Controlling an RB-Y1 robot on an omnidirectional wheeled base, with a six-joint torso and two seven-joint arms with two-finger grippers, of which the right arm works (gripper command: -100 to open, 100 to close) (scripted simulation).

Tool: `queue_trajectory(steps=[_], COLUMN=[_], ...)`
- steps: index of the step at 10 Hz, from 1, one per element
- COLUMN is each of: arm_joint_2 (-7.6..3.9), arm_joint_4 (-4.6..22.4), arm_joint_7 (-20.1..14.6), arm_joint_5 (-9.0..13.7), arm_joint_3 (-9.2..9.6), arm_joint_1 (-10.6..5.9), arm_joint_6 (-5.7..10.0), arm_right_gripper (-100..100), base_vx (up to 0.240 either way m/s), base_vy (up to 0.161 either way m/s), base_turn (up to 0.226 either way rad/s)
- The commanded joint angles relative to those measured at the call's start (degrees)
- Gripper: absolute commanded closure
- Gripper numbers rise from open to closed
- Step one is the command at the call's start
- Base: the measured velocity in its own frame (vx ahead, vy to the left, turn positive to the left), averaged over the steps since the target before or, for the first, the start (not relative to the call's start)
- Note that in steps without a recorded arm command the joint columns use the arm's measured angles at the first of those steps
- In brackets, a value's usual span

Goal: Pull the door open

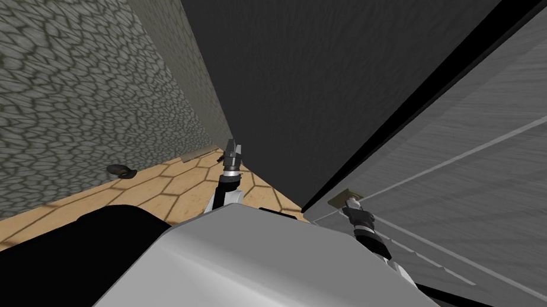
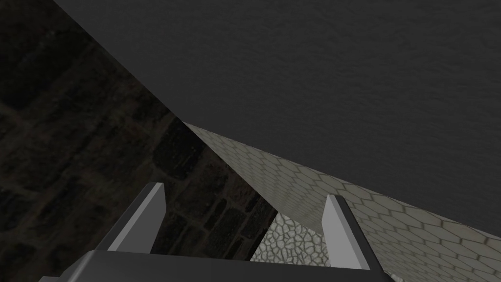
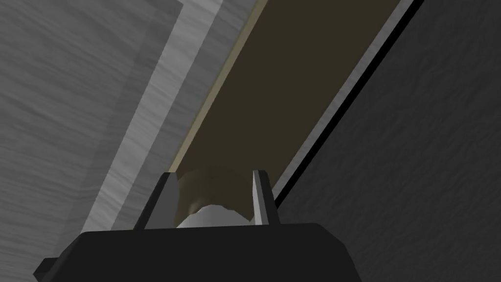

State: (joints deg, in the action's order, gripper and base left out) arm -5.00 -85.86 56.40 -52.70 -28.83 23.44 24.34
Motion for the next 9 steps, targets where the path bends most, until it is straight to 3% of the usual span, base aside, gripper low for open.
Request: queue_trajectory(steps=[1, 2, 3, 9], arm_joint_2=[-0.2, -0.44, -0.14, 0.53], arm_joint_4=[1.18, 1.45, 1.24, 1.9], arm_joint_7=[2.65, 4.23, 1.11, -4.1], arm_joint_5=[-2.51, -4.01, -0.8, 5.13], arm_joint_3=[0.81, 1.11, 0.96, 1.54], arm_joint_1=[-0.32, -0.7, -1.58, -5.19], arm_joint_6=[-1.71, -2.77, -1.82, -1.35], arm_right_gripper=[100, 100, -100, -100], base_vx=[-0.101, -0.095, -0.117, -0.132], base_vy=[-0.023, -0.023, 0.008, 0.054], base_turn=[0.092, 0.142, -0.053, -0.068])
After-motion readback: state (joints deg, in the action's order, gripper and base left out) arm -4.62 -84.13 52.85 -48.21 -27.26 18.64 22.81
